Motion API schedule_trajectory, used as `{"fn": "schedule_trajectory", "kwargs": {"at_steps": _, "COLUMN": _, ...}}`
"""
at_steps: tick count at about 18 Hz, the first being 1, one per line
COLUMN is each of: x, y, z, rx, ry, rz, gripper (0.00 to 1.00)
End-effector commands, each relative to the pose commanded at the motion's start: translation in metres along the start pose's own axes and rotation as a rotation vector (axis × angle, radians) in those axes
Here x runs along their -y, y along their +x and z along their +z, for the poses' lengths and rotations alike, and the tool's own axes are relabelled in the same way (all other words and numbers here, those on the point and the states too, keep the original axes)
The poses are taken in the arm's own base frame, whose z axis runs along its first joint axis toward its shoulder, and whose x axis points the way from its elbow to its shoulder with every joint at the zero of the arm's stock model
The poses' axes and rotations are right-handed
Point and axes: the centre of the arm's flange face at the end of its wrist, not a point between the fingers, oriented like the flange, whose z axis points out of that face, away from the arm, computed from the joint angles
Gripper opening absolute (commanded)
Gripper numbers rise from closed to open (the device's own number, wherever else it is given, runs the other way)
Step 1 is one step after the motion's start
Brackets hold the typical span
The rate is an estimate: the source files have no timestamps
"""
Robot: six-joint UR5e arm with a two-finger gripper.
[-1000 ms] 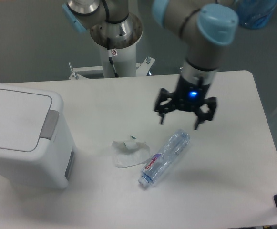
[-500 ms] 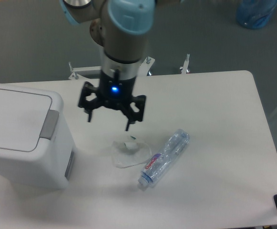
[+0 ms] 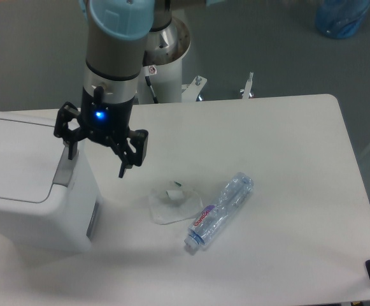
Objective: Open the trash can
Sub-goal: 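Lower the gripper fingers onto the bin lid's edge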
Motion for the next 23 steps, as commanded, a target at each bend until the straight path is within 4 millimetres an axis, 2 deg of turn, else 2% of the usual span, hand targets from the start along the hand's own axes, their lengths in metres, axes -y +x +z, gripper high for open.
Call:
{"fn": "schedule_trajectory", "kwargs": {"at_steps": 5, "x": 0.011, "y": -0.008, "z": 0.011, "rx": -0.003, "ry": -0.014, "rz": 0.0, "gripper": 1.0}}
{"fn": "schedule_trajectory", "kwargs": {"at_steps": 7, "x": 0.014, "y": -0.004, "z": 0.015, "rx": 0.002, "ry": -0.022, "rz": 0.01, "gripper": 1.0}}
{"fn": "schedule_trajectory", "kwargs": {"at_steps": 23, "x": 0.01, "y": -0.002, "z": 0.019, "rx": -0.007, "ry": -0.068, "rz": 0.0, "gripper": 1.0}}
